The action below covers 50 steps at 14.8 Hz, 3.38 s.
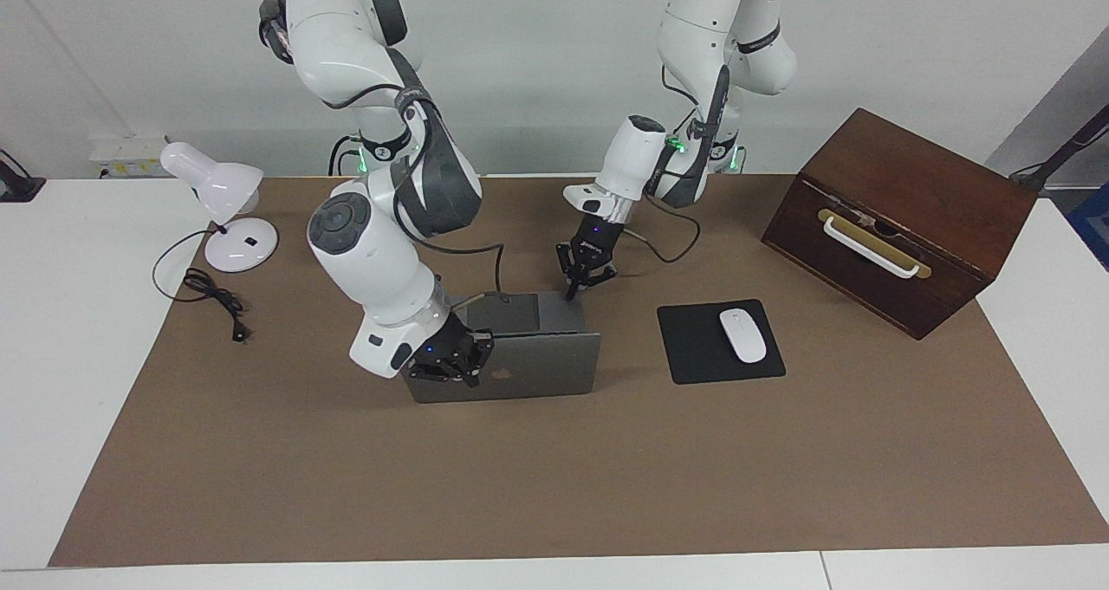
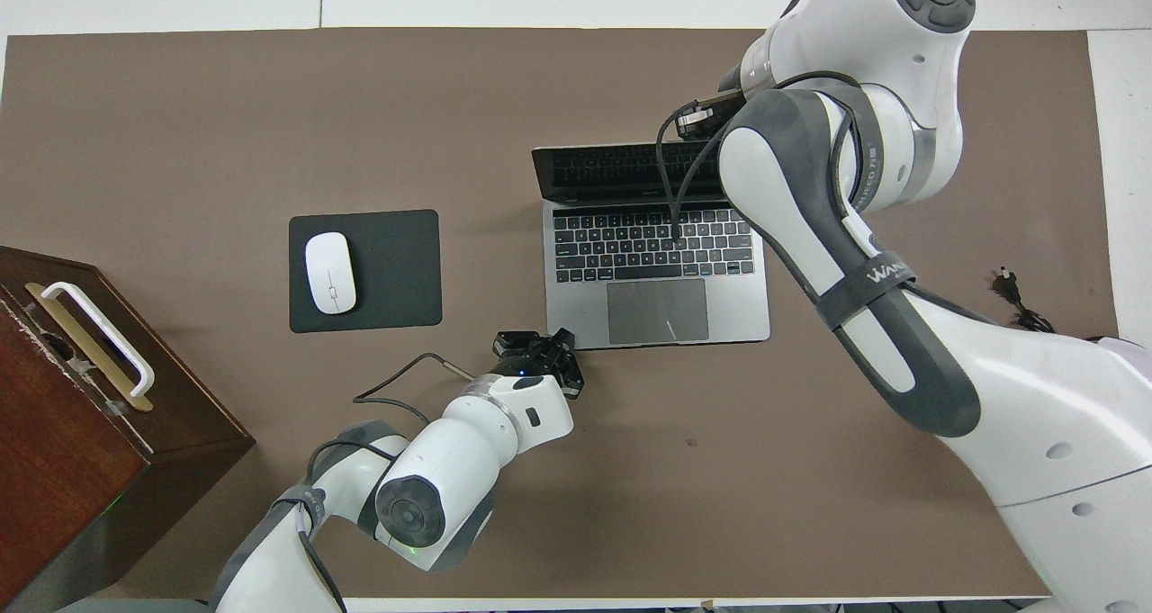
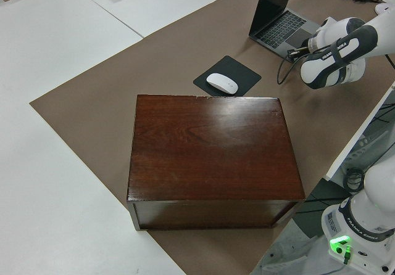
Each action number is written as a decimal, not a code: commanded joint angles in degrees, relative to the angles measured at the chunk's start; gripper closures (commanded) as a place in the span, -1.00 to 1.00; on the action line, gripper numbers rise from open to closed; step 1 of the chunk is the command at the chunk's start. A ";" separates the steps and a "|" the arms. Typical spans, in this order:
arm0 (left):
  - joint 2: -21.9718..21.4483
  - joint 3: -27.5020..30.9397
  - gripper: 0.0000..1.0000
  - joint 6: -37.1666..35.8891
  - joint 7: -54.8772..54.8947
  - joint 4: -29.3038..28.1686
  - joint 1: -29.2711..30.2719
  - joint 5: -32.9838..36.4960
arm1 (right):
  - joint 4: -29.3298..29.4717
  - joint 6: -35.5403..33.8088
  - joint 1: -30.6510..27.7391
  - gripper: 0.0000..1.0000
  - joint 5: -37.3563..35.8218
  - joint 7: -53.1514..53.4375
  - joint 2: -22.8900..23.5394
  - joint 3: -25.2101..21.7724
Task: Close laptop with both arms
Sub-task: 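Reach the right gripper over the laptop screen's top edge, then push the laptop screen down toward the keyboard with the right gripper, then lift the right gripper off the closed laptop lid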
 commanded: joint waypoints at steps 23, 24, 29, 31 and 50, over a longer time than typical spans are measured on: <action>5.50 0.83 1.00 3.20 1.26 0.05 -0.36 -1.13 | -24.55 7.11 -0.04 1.00 4.63 3.12 -7.78 0.54; 5.50 0.91 1.00 3.20 1.26 0.14 -0.36 -1.13 | -24.64 7.21 -0.04 1.00 4.63 3.21 -7.78 0.54; 5.50 0.91 1.00 3.47 1.26 0.05 -0.36 -1.04 | -25.78 7.73 0.05 1.00 4.63 3.12 -7.86 0.54; 5.50 0.91 1.00 3.47 1.26 0.14 -0.36 -1.04 | -26.30 8.26 0.05 1.00 4.55 3.12 -7.95 0.54; 5.68 0.91 1.00 3.55 1.26 0.14 -0.27 -1.04 | -24.90 1.77 -0.47 1.00 0.87 4.62 -14.27 -0.07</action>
